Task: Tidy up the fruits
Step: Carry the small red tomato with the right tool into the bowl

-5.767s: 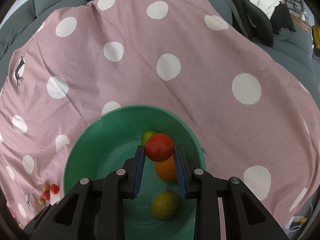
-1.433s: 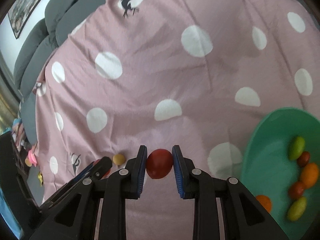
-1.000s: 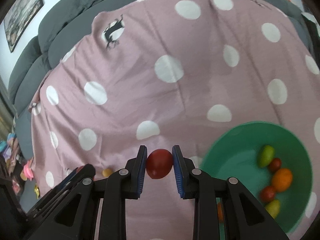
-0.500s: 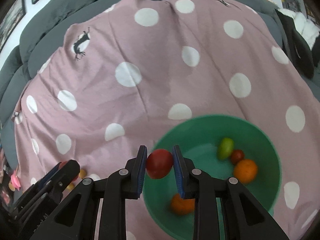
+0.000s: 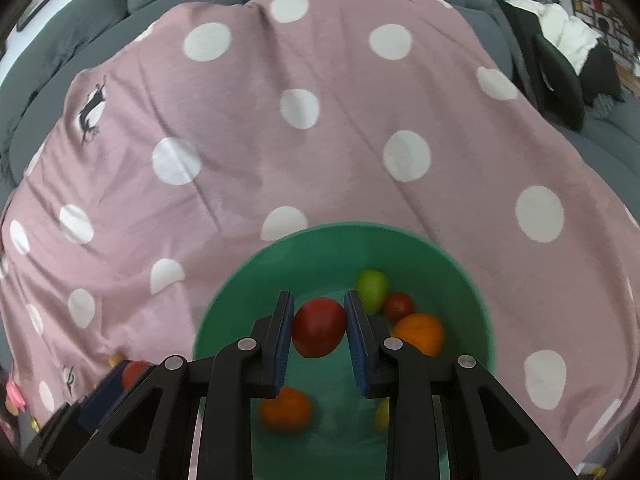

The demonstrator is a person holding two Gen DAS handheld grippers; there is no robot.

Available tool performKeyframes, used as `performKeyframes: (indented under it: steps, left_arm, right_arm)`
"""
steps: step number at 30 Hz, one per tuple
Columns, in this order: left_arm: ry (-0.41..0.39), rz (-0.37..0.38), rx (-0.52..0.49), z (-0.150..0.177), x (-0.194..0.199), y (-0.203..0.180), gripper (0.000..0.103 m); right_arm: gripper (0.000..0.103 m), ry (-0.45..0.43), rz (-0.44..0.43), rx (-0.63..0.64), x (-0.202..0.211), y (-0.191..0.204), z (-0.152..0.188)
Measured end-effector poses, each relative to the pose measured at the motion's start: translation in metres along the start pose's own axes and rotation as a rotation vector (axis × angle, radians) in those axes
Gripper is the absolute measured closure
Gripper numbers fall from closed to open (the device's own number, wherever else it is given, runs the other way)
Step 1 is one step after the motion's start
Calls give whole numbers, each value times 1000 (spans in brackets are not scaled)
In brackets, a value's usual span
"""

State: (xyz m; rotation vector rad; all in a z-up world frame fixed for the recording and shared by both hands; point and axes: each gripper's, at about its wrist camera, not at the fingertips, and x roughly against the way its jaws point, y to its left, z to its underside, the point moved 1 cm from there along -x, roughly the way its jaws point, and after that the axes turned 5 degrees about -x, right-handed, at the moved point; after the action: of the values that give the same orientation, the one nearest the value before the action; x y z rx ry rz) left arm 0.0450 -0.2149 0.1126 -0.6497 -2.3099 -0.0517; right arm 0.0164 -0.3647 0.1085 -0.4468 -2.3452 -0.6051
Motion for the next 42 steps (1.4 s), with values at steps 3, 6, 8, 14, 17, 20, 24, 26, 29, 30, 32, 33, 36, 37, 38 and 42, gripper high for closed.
performKeyframes:
  steps: [3,6,8,14,17,20,24,26,29,30,32,33,36,37,38,42]
  left_arm:
    - [4,15,-3,1,-3,-5,75]
    - [16,33,-2,2,-8,-9,75]
    - [28,46,3,3,-11,-10,75]
    - [68,84,4,7,-24,-16,75]
    - [88,91,9,9,-30,-17,75]
    - [100,92,11,11,-33,-18,75]
    - [107,101,9,12,-36,-20,75]
    - [115,105,10,13,-37,-20,75]
    - [119,108,13,13,-39,-20,75]
    - [122,111,14,14,-39,-20,75]
    - [129,117,17,14,-41,-20,75]
    - [132,120,17,15,-42,-20,75]
    - [136,126,18,16,-43,-21,75]
    - [138,129,20,16,-43,-21,75]
    - [138,131,20,16,-43,-21,75]
    - [144,141,23,18,-44,-22,75]
  right_arm:
    - [75,-3,9,-14,1,-6,-1]
    - [75,2,19,-19,0,-10,-1]
    - [75,-1,33,-23,0,-13,-2]
    - [75,6,79,-25,-5,-20,-2]
    - [75,18,83,-27,-8,-22,-1]
    - [75,22,92,-27,-9,-24,0]
    - [75,34,101,-30,-12,-25,1]
    - [75,39,100,-28,-14,-25,1]
    - [75,41,106,-30,-15,-27,2]
    - [75,43,108,-29,-15,-27,2]
    - [75,47,109,-29,-16,-27,2]
    - [75,49,111,-28,-16,-27,3]
    - [75,48,120,-22,-17,-27,3]
    - [75,48,122,-23,-17,-27,3]
    - [75,50,124,-24,-17,-27,3]
    - [75,51,131,-24,-17,-27,4]
